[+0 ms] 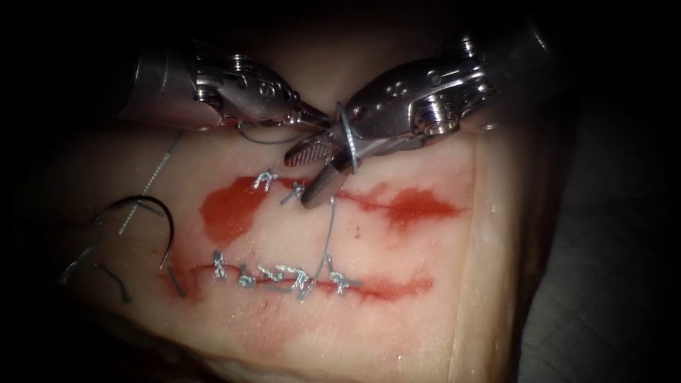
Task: Wound Closure
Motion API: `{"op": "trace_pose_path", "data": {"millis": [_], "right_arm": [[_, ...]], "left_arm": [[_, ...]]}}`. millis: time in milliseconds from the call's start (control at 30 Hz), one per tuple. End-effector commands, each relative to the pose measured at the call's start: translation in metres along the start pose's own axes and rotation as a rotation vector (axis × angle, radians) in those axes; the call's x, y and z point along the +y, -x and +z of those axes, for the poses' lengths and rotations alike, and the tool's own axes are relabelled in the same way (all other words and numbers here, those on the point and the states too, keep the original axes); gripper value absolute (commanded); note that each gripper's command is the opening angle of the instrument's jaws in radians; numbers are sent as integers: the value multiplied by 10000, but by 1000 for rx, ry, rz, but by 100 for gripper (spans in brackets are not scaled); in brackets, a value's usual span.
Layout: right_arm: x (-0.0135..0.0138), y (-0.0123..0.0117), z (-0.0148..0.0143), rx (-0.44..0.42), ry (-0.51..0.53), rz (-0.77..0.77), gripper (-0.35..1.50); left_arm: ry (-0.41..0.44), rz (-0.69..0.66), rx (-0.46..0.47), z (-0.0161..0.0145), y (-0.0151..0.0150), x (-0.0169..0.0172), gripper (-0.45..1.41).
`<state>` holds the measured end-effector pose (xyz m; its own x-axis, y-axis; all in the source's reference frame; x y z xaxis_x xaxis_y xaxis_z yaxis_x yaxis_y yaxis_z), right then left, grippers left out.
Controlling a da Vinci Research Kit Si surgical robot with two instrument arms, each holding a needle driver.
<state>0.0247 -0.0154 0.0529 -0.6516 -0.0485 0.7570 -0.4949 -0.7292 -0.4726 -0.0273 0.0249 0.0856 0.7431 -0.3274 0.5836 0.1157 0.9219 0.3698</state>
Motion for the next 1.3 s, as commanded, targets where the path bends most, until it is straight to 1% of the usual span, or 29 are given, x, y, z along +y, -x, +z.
{"op": "trace_pose_path", "data": {"millis": [33, 200, 300, 433, 467, 500, 533, 567, 600, 800, 867, 900, 1000, 1067, 1200, 1267, 1300], "right_arm": [[-6, 7, 7, 20, 23, -15, 16], [5, 6, 9, 180, 123, -106, 7], [13, 6, 9, 242, 170, -140, 7], [21, 6, 9, 329, 216, -173, 7], [22, 6, 9, 349, 229, -188, 9], [23, 6, 9, 396, 252, -196, 10], [23, 6, 10, 414, 262, -204, 17], [22, 7, 12, 426, 268, -211, 31], [21, 9, 13, 427, 270, -220, 34], [11, 18, 21, 419, 276, -272, 34], [6, 23, 25, 410, 284, -326, 44], [5, 24, 26, 411, 287, -335, 41], [2, 26, 28, 420, 302, -361, 39], [1, 27, 29, 435, 315, -372, 46], [-2, 27, 33, 470, 348, -411, 46], [-3, 25, 36, 489, 363, -428, 32], [-4, 24, 38, 500, 370, -431, 31]], "left_arm": [[2, 1, 0, 6, 2, 4, -45], [8, 1, -7, 7, 3, 5, -45], [41, 0, -1, 8, 4, 5, -45], [49, -7, -4, 8, 4, 6, -45], [50, -8, -4, 8, 4, 6, -45], [50, -8, -4, 9, 4, 6, -45], [50, -8, -4, 9, 4, 6, -45], [50, -8, -4, 9, 4, 6, -45], [51, -8, -7, 9, 4, 6, -45], [52, -8, -7, 9, 4, 6, -45], [53, -7, -6, 10, 3, 6, -45], [54, -7, -6, 11, 3, 6, -45], [54, -6, -6, 11, 3, 6, -45], [54, -6, -6, 11, 3, 6, -45], [54, -6, -6, 11, 2, 6, -45], [54, -5, -6, 11, 2, 6, -45], [54, -5, -6, 11, 2, 6, -45]]}}
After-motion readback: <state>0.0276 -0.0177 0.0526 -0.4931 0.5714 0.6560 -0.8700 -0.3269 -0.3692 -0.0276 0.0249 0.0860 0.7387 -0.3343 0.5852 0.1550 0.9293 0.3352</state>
